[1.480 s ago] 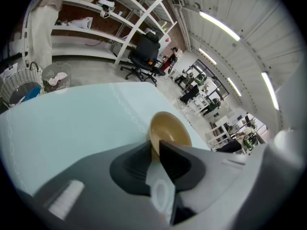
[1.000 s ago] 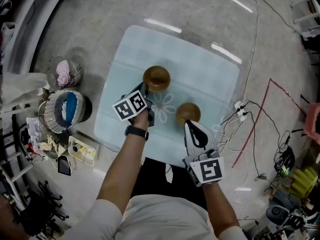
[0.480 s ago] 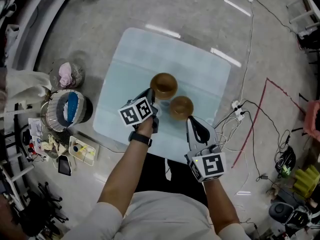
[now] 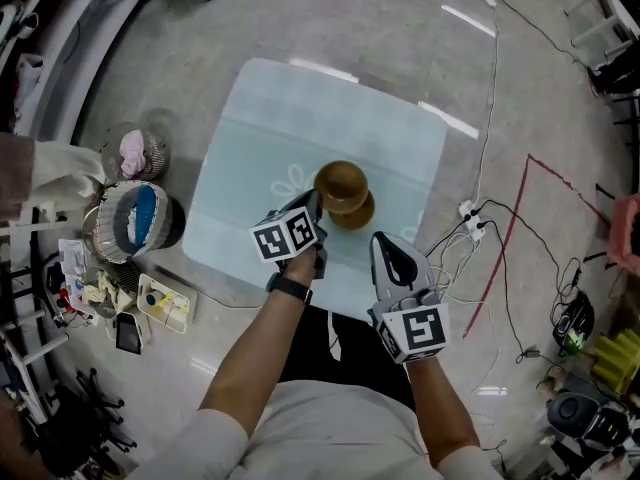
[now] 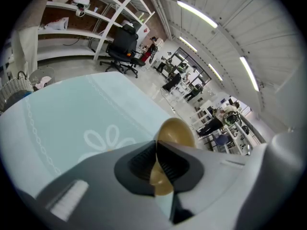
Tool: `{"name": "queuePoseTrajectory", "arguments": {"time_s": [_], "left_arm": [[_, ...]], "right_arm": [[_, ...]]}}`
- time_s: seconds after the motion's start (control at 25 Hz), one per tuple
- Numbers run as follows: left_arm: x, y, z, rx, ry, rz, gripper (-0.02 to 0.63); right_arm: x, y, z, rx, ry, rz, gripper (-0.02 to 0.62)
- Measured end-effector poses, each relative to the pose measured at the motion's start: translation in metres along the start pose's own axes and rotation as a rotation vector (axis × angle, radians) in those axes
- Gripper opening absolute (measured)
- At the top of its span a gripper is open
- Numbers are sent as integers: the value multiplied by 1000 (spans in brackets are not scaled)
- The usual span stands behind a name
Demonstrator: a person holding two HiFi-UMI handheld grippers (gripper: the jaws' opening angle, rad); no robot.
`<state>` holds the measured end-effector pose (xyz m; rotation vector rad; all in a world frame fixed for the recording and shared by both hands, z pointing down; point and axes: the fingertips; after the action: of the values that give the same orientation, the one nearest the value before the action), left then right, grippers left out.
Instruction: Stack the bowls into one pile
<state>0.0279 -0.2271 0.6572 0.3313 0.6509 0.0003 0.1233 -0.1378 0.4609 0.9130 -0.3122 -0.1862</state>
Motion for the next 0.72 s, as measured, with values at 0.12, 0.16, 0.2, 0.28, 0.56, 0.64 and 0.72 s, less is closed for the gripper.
{"name": "queuePoseTrajectory", "arguments": {"time_s": [0.12, 0.16, 0.2, 0.28, 0.56, 0.64, 0.72], "left_arm": [[8, 15, 1, -15, 5, -3, 14], [10, 20, 2, -19, 6, -3, 14], [12, 24, 4, -22, 7, -2, 14], [16, 32, 6, -28, 6, -1, 14], [19, 51, 17, -46, 3, -19, 23], [19, 55, 21, -48, 0, -20, 28], [19, 57, 24, -47, 5, -26, 28]], "right_arm": [[-1, 4, -9, 6, 1, -1, 0], [0, 7, -12, 8, 1, 1, 0], [1, 10, -16, 9, 2, 2, 0], [5, 13, -23, 10, 3, 0, 0], [14, 27, -37, 5, 8, 13, 0], [18, 30, -40, 3, 9, 14, 0], [21, 32, -43, -1, 11, 17, 0]]}}
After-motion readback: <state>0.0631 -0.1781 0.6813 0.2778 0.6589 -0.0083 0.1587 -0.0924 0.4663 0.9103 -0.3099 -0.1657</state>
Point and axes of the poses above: the fingertips, and each gripper's own axes: z forward along the fingers, x to its right, y out of its underside, and after that the axes turned 14 degrees about -x, right-handed
